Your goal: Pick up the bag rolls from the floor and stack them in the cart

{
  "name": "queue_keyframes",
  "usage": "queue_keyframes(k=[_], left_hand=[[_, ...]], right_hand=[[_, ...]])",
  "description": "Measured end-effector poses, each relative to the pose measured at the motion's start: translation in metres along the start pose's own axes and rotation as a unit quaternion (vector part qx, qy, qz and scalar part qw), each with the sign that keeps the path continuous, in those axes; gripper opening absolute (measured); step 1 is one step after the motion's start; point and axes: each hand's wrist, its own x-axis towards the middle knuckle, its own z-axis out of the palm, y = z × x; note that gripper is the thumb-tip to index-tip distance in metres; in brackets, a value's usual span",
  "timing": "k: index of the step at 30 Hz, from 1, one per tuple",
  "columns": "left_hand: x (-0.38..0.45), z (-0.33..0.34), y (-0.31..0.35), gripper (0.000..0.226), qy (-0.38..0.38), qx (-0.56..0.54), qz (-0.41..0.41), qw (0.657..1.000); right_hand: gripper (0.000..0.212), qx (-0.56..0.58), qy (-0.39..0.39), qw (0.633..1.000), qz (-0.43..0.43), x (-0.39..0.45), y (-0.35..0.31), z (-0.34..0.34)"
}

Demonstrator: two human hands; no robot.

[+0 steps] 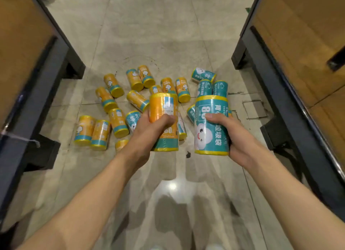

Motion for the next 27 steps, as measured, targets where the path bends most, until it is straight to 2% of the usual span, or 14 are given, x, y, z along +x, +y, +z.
queue_keyframes(k=[3, 7, 9, 11, 13, 16, 21, 24, 27], left_hand=[[-0.051, -0.002, 0.098, 0.021, -0.008, -0.041, 0.017, 0.999], [-0.140, 0.002, 0.248, 0.021, -0.028, -0.090, 0.020, 0.995], [-0.188, 0.001, 0.326, 0.038, -0.041, -0.108, 0.023, 0.993], [-0.230, 0.003, 0.405, 0.066, -0.064, -0.119, 0.032, 0.990], [-0.267, 0.005, 0.482, 0.082, -0.083, -0.125, 0.055, 0.987], [-0.315, 0.009, 0.577, 0.076, -0.100, -0.131, 0.097, 0.982], [-0.375, 0.017, 0.672, 0.052, -0.109, -0.117, 0.148, 0.976], [-0.398, 0.020, 0.698, 0.053, -0.099, -0.107, 0.175, 0.974], [-0.413, 0.022, 0.710, 0.065, -0.103, -0.096, 0.190, 0.972]], right_hand=[[0.062, 0.002, -0.009, 1.000, -0.005, -0.058, -0.075, 0.031], [0.062, -0.014, -0.028, 0.999, -0.020, -0.161, -0.208, 0.078], [0.073, -0.025, -0.039, 0.998, -0.030, -0.217, -0.280, 0.102], [0.078, -0.031, -0.049, 0.997, -0.049, -0.270, -0.351, 0.124], [0.066, -0.030, -0.054, 0.995, -0.080, -0.318, -0.418, 0.145], [0.042, -0.028, -0.063, 0.989, -0.127, -0.381, -0.498, 0.174], [0.040, -0.051, -0.070, 0.979, -0.185, -0.450, -0.583, 0.203], [0.043, -0.056, -0.084, 0.975, -0.198, -0.475, -0.609, 0.210], [0.041, -0.070, -0.096, 0.970, -0.212, -0.493, -0.623, 0.210]])
